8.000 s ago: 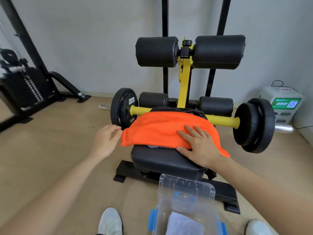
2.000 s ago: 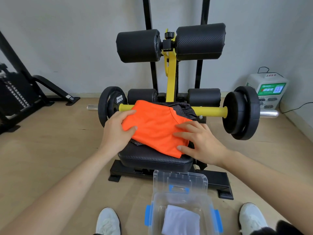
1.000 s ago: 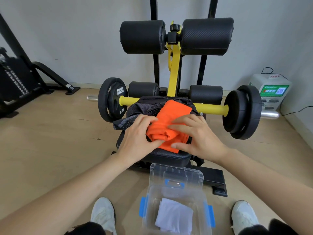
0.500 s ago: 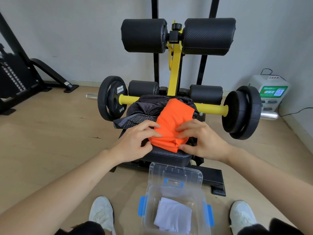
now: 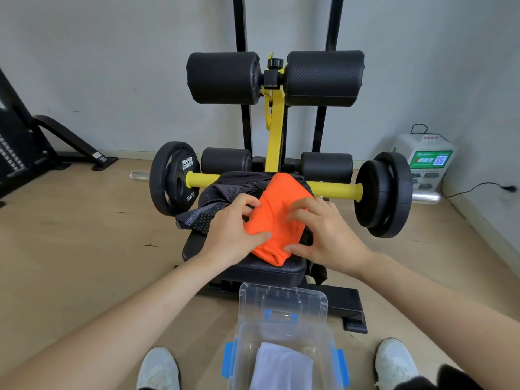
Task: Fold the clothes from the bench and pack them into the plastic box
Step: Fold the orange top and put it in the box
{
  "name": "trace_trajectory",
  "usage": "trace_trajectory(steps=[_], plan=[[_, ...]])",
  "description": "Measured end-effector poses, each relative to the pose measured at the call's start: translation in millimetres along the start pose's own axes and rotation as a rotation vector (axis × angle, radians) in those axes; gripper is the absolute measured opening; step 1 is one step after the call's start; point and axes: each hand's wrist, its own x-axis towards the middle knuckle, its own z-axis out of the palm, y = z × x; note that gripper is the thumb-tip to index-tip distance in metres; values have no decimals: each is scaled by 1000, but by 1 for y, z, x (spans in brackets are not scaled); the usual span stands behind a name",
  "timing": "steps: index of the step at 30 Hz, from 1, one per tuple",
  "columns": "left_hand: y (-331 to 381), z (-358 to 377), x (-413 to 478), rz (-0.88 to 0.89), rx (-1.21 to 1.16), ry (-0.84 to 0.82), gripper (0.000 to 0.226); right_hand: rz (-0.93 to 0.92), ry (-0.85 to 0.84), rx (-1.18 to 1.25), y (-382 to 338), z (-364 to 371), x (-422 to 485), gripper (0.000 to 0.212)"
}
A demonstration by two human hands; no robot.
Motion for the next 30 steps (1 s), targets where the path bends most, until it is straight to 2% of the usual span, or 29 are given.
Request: trace_trajectory(steps=[2, 4, 6, 8, 10, 15, 19, 23, 26, 30], plan=[[8, -1, -4, 122, 29, 29, 57, 22, 75, -53, -1, -14, 3, 74], [17, -3, -10, 238, 47, 16, 55, 27, 67, -134, -2, -29, 4, 92], [23, -6, -16, 326, 45, -36, 54, 0, 0, -223, -2, -42, 3, 96], [29, -11, -22, 396, 33, -79, 53, -30, -57, -241, 3, -53, -2, 75], [34, -17, -28, 425, 8, -91, 53, -3, -94, -151, 5, -64, -9, 50], [38, -23, -55, 422, -69, -181, 49, 213, -251, 272, -16, -81, -43, 25], [31, -14, -93, 303, -220, -329, 44, 329, -354, 505, -33, -88, -82, 24], [2, 17, -129, 145, -310, -482, 38, 498, -470, 708, -32, -54, -124, 32], [-33, 53, -142, 9, -332, -523, 38, 657, -522, 805, -23, -7, -153, 31], [-83, 99, -144, -110, -329, -515, 37, 868, -482, 867, -11, 61, -176, 34]])
